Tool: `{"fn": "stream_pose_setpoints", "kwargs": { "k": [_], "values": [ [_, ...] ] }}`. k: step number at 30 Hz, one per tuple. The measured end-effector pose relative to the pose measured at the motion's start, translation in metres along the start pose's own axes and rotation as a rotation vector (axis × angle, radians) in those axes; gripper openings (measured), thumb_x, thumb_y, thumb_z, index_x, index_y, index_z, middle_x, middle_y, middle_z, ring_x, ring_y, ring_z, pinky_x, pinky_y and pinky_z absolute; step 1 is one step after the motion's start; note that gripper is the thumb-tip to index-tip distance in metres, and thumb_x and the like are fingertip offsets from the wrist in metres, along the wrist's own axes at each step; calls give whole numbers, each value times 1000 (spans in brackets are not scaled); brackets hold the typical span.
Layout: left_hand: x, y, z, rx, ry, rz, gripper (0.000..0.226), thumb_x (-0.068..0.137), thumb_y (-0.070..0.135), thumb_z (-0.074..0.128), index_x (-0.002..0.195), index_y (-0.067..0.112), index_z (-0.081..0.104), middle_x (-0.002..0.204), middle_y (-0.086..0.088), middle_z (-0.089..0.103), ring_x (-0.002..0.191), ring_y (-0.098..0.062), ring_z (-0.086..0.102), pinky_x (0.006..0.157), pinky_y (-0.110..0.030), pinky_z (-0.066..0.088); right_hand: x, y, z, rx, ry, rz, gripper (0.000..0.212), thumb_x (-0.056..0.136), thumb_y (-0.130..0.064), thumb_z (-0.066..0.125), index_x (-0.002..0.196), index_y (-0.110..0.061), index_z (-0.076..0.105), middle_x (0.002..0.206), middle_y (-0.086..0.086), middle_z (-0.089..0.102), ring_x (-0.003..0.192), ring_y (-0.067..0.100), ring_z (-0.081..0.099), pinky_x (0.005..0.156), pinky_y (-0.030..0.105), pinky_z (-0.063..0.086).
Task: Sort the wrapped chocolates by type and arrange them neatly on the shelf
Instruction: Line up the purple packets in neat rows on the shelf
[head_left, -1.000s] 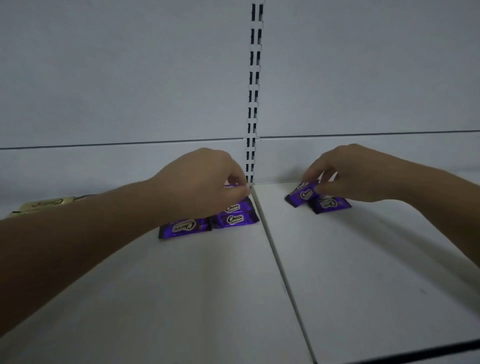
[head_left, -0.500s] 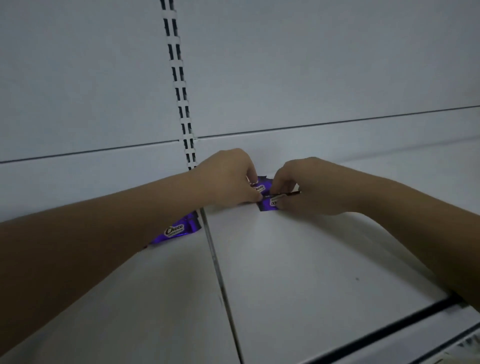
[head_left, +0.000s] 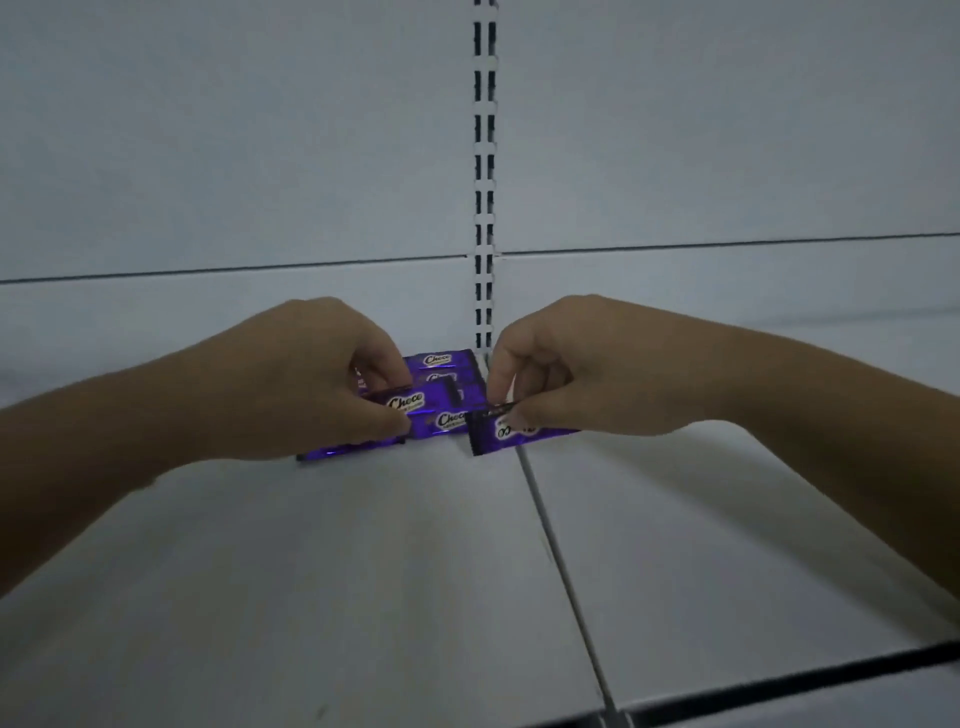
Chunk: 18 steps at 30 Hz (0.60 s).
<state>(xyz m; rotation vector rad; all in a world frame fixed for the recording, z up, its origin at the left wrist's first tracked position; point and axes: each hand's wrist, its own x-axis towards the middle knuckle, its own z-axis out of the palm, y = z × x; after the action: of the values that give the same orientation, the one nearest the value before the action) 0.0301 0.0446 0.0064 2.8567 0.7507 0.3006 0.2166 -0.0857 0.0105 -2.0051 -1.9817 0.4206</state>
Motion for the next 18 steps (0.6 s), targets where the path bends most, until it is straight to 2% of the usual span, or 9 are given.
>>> {"fn": "stream_pose_setpoints", "kwargs": {
  "k": [3, 6, 8, 10, 12, 15, 17, 18],
  "values": [
    [-27, -14, 0, 26, 0, -9, 22, 63, 57, 67, 81, 46, 60, 78, 18, 61, 75, 3, 57, 58, -8, 34, 7, -15, 16, -25, -26, -38, 10, 85, -26, 68, 93, -29, 66, 79, -9, 71, 63, -3, 58, 58, 9, 44],
    [-46, -24, 4, 39, -36, -15, 25, 67, 58, 68, 88, 48, 61, 83, 19, 61, 80, -2, 56, 60, -8, 38, 9, -21, 30, -89, 35, -61, 5, 84, -28, 68, 88, -29, 67, 80, -14, 67, 73, 0, 60, 66, 13, 46],
    [-53, -29, 8, 18, -32, -2, 25, 68, 58, 67, 92, 52, 62, 81, 22, 61, 85, 1, 54, 63, -8, 39, 8, -22, 35, -165, 104, -85, 5, 83, -33, 67, 85, -29, 70, 82, -16, 62, 78, 2, 57, 69, 18, 45],
    [-58, -32, 11, -5, -10, 29, 29, 63, 62, 59, 92, 57, 63, 86, 26, 60, 83, 1, 55, 65, -9, 39, 6, -20, 35, -167, 122, -100, 12, 81, -42, 67, 85, -33, 73, 84, -17, 59, 80, 2, 55, 67, 15, 40],
    [-60, -33, 13, -13, -6, 50, 24, 70, 61, 60, 93, 58, 64, 87, 23, 60, 80, 0, 57, 67, -9, 38, 3, -18, 34, -145, 99, -123, 16, 78, -47, 68, 88, -37, 74, 87, -17, 58, 83, 1, 55, 66, 11, 38],
    [-60, -33, 15, 15, -10, 98, 19, 80, 53, 62, 98, 53, 67, 95, 18, 59, 88, -1, 55, 68, -6, 35, 3, -14, 37, -134, 97, -157, 14, 79, -42, 70, 92, -38, 74, 89, -19, 60, 82, -3, 53, 68, 9, 36],
    [-57, -35, 17, 0, 10, 131, 23, 77, 58, 56, 97, 55, 66, 94, 16, 60, 88, 0, 54, 66, -5, 35, 4, -12, 41, -115, 126, -175, 14, 80, -37, 70, 93, -36, 75, 85, -19, 59, 80, -4, 52, 68, 8, 37],
    [-55, -38, 19, -16, 24, 148, 29, 72, 61, 53, 100, 60, 60, 92, 16, 60, 86, 1, 53, 65, -6, 36, 5, -11, 43, -107, 139, -177, 14, 80, -36, 71, 94, -35, 75, 83, -21, 58, 80, -5, 52, 68, 7, 36]
  ]
}}
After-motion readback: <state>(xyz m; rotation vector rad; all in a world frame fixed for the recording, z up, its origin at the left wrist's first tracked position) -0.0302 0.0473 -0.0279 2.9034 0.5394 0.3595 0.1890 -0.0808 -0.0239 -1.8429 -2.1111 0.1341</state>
